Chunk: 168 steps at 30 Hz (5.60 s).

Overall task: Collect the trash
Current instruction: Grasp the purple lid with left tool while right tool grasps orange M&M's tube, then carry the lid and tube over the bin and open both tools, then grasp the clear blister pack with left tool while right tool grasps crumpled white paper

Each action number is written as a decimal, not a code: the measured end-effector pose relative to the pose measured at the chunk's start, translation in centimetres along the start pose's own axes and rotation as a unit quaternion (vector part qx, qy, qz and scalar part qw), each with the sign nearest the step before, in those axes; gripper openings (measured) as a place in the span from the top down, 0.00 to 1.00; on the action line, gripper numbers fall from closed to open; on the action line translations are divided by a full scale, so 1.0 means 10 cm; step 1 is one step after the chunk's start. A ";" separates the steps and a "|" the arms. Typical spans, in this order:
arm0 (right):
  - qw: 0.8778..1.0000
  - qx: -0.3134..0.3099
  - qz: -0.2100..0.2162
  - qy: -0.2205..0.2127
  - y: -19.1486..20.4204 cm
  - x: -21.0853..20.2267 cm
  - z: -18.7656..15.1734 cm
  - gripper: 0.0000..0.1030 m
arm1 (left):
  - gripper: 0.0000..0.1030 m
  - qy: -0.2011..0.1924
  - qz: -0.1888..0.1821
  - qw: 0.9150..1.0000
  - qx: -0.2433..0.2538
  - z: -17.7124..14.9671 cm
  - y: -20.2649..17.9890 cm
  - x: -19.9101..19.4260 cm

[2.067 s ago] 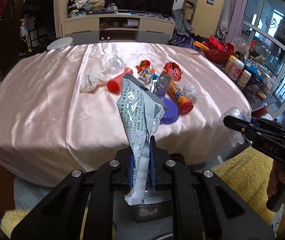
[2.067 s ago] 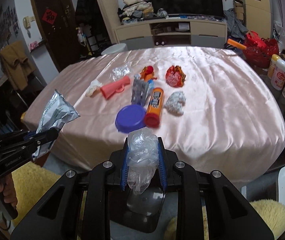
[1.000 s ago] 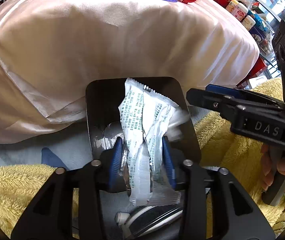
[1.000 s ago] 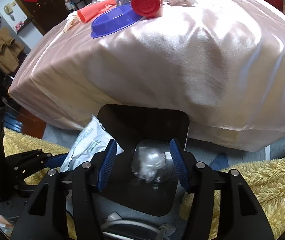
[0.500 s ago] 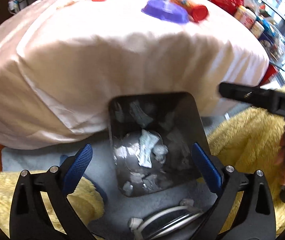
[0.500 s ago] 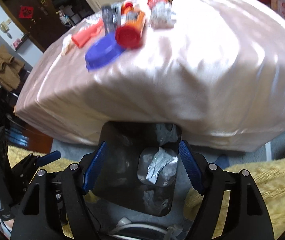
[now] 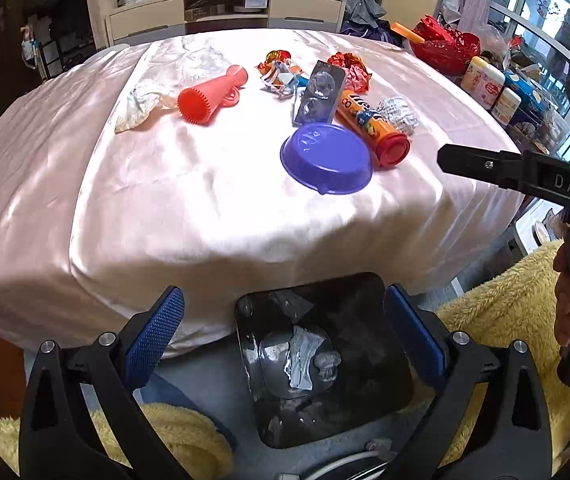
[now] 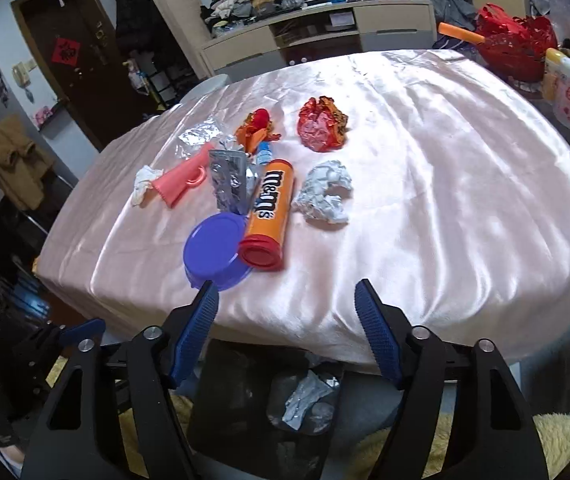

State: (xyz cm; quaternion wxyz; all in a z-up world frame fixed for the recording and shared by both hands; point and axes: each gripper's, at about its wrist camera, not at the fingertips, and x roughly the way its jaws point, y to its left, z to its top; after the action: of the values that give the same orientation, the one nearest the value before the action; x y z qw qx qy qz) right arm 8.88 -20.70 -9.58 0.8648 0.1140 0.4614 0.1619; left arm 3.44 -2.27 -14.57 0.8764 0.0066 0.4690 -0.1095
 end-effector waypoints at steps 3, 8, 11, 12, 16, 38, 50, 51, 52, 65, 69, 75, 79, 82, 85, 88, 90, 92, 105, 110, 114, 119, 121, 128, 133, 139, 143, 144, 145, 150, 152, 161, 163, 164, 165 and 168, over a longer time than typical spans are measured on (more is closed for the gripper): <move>0.999 0.009 0.029 0.016 0.07 0.16 0.09 0.56 | 0.08 -0.002 -0.004 1.000 0.003 0.09 -0.02 0.02; 1.000 0.002 0.025 0.018 0.16 0.38 0.25 0.59 | 0.08 -0.005 -0.016 1.000 -0.001 0.27 -0.03 0.09; 1.000 0.003 0.010 0.021 0.15 0.49 0.34 0.59 | 0.08 -0.009 -0.023 1.000 -0.003 0.38 -0.05 0.15; 1.000 0.005 0.009 0.024 0.14 0.52 0.37 0.59 | 0.08 -0.010 -0.025 1.000 -0.004 0.41 -0.07 0.17; 1.000 0.010 0.007 0.028 0.08 0.63 0.43 0.59 | 0.08 -0.012 -0.034 0.999 -0.004 0.55 -0.12 0.27; 1.000 0.002 0.012 0.010 -0.23 0.67 0.57 0.71 | 0.08 -0.025 0.024 0.998 0.054 0.86 -0.43 0.82; 1.000 -0.008 0.013 0.001 -0.19 0.61 0.54 0.71 | 0.30 -0.030 0.018 0.998 0.046 0.85 -0.34 0.71; 1.000 -0.009 0.012 -0.002 -0.18 0.59 0.54 0.71 | 0.31 -0.030 0.014 0.999 0.040 0.84 -0.32 0.70; 1.000 -0.009 0.011 -0.005 -0.16 0.56 0.54 0.71 | 0.31 -0.028 0.011 0.999 0.033 0.83 -0.29 0.67; 0.998 -0.037 0.011 -0.054 0.11 -0.12 0.41 0.71 | 0.30 -0.071 0.008 0.997 0.024 0.67 -0.23 -0.05; 0.998 -0.038 0.009 -0.057 0.16 -0.29 0.24 0.71 | 0.30 -0.076 0.001 0.997 0.021 0.53 -0.25 -0.24; 0.998 -0.038 0.011 -0.041 0.19 -0.39 -0.10 0.71 | 0.30 -0.067 -0.028 0.997 0.012 0.20 -0.28 -0.38; 0.999 -0.036 0.015 -0.013 0.21 -0.32 -0.37 0.71 | 0.30 -0.047 -0.032 0.998 0.012 -0.05 -0.30 -0.33; 0.999 -0.031 0.018 0.009 0.21 -0.24 -0.57 0.71 | 0.30 -0.031 -0.038 0.999 0.007 -0.22 -0.28 -0.27; 0.999 -0.034 0.013 0.029 0.23 -0.14 -0.72 0.71 | 0.30 -0.014 -0.037 0.999 0.002 -0.39 -0.26 -0.18; 0.998 -0.032 0.004 0.048 0.19 -0.01 -0.83 0.71 | 0.30 0.009 -0.042 0.999 -0.011 -0.54 -0.19 -0.04; 0.998 -0.028 -0.001 0.058 0.17 0.08 -0.91 0.71 | 0.30 0.021 -0.049 0.998 -0.022 -0.63 -0.14 0.05; 0.997 -0.026 -0.002 0.069 0.15 0.16 -0.99 0.71 | 0.30 0.034 -0.057 0.997 -0.027 -0.70 -0.13 0.14; 0.992 -0.027 -0.005 0.124 0.06 0.53 -1.16 0.71 | 0.30 0.089 -0.076 0.993 -0.009 -0.88 -0.15 0.51; 0.992 -0.023 -0.008 0.122 0.06 0.53 -1.14 0.69 | 0.29 0.100 -0.071 0.992 -0.008 -0.89 -0.13 0.57; 0.992 -0.019 -0.013 0.121 0.05 0.54 -1.13 0.69 | 0.27 0.116 -0.063 0.991 -0.010 -0.91 -0.14 0.63; 0.993 -0.006 -0.014 0.117 -0.02 0.52 -1.11 0.61 | 0.15 0.114 -0.058 0.992 -0.012 -0.91 -0.12 0.63; 0.993 0.000 -0.013 0.114 -0.03 0.51 -1.11 0.59 | 0.15 0.113 -0.056 0.992 -0.016 -0.91 -0.11 0.62; 0.995 0.032 0.004 0.094 -0.13 0.34 -1.01 0.54 | 0.15 0.093 -0.052 0.994 -0.029 -0.83 -0.05 0.49; 0.999 0.017 -0.009 0.043 -0.12 0.04 -0.74 0.54 | 0.15 0.063 -0.038 0.997 -0.017 -0.66 -0.04 0.28; 0.999 -0.004 -0.041 -0.009 -0.12 -0.21 -0.32 0.53 | 0.15 0.021 -0.034 0.999 -0.010 -0.32 0.00 0.04; 0.998 -0.017 -0.062 -0.024 -0.17 -0.22 -0.07 0.52 | 0.14 0.005 -0.031 0.999 -0.004 -0.06 0.03 0.00; 0.997 -0.018 -0.066 -0.028 -0.19 -0.22 -0.01 0.49 | 0.14 0.001 -0.031 1.000 -0.004 0.02 0.04 -0.01; 0.997 -0.019 -0.070 -0.032 -0.20 -0.21 0.06 0.46 | 0.14 -0.004 -0.031 0.999 -0.003 0.10 0.05 -0.02; 0.995 -0.023 -0.089 -0.045 -0.27 -0.12 0.32 0.45 | 0.14 -0.023 -0.033 0.999 0.000 0.52 0.07 0.02; 0.994 -0.024 -0.092 -0.047 -0.30 -0.06 0.42 0.45 | 0.14 -0.023 -0.036 0.999 0.004 0.66 0.06 0.08; 0.994 -0.022 -0.100 -0.033 -0.35 0.29 0.71 0.45 | 0.15 -0.022 -0.055 0.998 0.010 1.16 -0.03 0.45; 0.994 -0.022 -0.100 -0.026 -0.37 0.39 0.73 0.45 | 0.15 -0.018 -0.052 0.998 0.010 1.21 -0.03 0.54; 0.995 -0.021 -0.099 -0.022 -0.38 0.43 0.72 0.45 | 0.15 -0.018 -0.051 0.998 0.010 1.24 -0.03 0.58; 0.995 -0.020 -0.097 -0.019 -0.39 0.47 0.72 0.45 | 0.15 -0.018 -0.053 0.998 0.010 1.27 -0.04 0.62; 0.995 -0.018 -0.095 -0.008 -0.44 0.58 0.69 0.45 | 0.16 -0.023 -0.052 0.998 0.013 1.35 -0.06 0.71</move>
State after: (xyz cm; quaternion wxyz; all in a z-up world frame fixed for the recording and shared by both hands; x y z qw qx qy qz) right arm 18.39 -22.83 -11.74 0.8820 0.0555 0.4599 0.0865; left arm 18.22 -5.69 -12.82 0.8798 -0.0091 0.4472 -0.1608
